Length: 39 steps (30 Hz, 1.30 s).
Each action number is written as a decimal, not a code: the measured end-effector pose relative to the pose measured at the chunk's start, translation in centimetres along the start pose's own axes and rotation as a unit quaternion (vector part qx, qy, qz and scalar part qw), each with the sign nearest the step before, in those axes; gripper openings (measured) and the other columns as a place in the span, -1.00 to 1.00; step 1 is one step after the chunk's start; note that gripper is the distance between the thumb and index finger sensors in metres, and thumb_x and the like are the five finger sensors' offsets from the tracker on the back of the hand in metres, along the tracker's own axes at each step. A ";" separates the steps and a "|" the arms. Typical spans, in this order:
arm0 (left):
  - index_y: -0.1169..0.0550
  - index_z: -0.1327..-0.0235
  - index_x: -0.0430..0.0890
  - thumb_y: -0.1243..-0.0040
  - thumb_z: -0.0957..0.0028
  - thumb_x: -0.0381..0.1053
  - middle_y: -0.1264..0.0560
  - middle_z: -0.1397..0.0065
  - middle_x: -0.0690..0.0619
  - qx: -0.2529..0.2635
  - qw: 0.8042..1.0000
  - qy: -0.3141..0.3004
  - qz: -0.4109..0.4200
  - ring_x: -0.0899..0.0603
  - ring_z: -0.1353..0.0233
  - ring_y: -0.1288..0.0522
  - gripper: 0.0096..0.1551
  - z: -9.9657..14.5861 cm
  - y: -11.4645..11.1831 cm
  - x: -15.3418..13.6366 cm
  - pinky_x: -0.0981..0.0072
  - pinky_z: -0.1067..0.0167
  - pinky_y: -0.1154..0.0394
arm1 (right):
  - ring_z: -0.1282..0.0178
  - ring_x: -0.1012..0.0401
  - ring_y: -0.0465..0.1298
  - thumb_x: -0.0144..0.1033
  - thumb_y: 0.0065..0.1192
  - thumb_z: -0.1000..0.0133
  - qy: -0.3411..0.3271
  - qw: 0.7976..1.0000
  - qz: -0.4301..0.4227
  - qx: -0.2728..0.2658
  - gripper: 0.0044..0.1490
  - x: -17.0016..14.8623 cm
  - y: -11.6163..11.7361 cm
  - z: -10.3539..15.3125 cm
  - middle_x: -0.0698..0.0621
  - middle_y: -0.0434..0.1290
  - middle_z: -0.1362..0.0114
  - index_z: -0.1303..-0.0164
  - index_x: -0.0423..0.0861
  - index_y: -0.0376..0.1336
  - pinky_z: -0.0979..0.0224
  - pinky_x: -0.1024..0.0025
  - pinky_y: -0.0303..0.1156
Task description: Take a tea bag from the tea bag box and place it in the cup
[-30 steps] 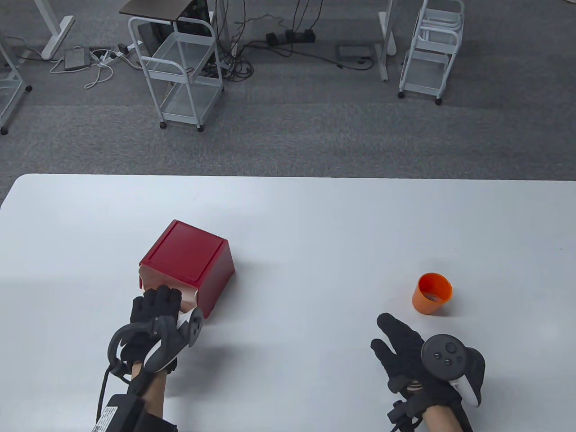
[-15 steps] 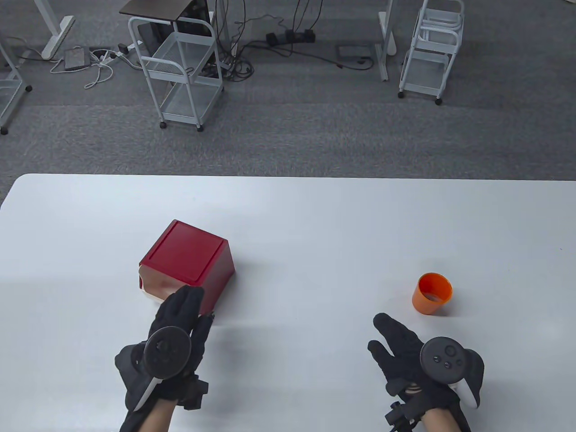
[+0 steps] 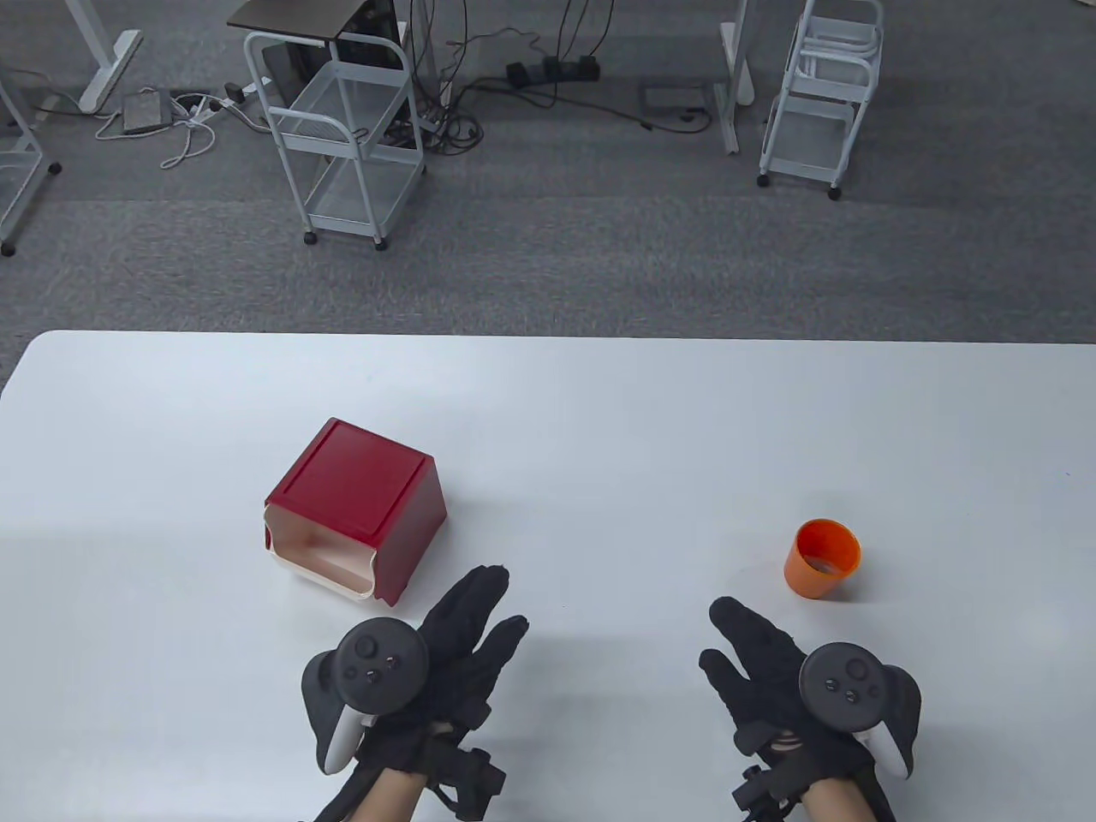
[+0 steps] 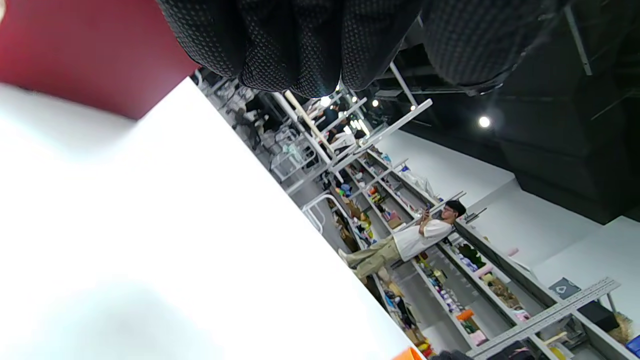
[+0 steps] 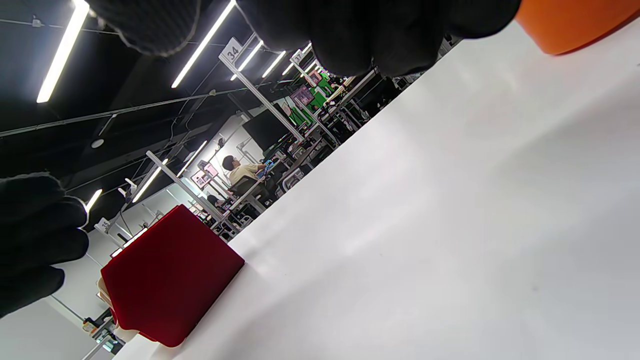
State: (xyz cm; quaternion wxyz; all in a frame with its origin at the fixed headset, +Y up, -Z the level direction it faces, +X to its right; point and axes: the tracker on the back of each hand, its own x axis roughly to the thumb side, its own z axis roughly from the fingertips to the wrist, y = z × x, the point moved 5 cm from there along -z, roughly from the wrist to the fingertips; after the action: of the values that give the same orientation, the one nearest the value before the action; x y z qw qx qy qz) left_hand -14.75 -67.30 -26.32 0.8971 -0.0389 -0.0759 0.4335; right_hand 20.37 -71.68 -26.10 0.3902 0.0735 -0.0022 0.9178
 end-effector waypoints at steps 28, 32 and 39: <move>-0.42 -0.56 0.08 -0.03 -0.06 0.35 -0.35 -0.71 -0.02 -0.017 0.998 0.018 0.056 -0.22 -0.61 -0.36 -0.21 0.1 -1.5 -4.5 0.05 -0.49 -0.35 | -0.45 -0.33 0.28 0.11 0.13 -0.09 0.004 1.000 0.007 0.004 -0.16 0.0 0.0 0.0 -0.29 0.24 -0.56 -0.48 -0.12 0.10 -0.47 -0.26 0.19; -0.42 -0.56 0.08 -0.03 -0.07 0.35 -0.36 -0.70 -0.03 -0.017 0.998 0.020 0.055 -0.22 -0.61 -0.36 -0.22 0.1 -1.4 -4.5 0.05 -0.49 -0.35 | -0.45 -0.32 0.28 0.11 0.13 -0.09 0.004 1.000 0.009 0.004 -0.16 0.0 0.1 0.0 -0.29 0.24 -0.56 -0.48 -0.12 0.10 -0.47 -0.26 0.19; -0.42 -0.56 0.08 -0.03 -0.07 0.35 -0.36 -0.70 -0.02 -0.018 0.998 0.019 0.055 -0.21 -0.61 -0.37 -0.22 0.1 -1.4 -4.6 0.06 -0.49 -0.35 | -0.45 -0.32 0.28 0.11 0.13 -0.09 0.006 1.000 0.011 0.006 -0.16 -0.1 0.2 -0.1 -0.29 0.24 -0.56 -0.48 -0.11 0.10 -0.47 -0.26 0.19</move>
State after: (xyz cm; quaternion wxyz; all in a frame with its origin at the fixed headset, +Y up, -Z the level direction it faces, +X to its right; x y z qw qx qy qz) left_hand -16.47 -71.76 -26.46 0.8722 -0.0670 -0.0643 0.4802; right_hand 20.28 -71.83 -26.16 0.3799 0.0703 0.0047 0.9223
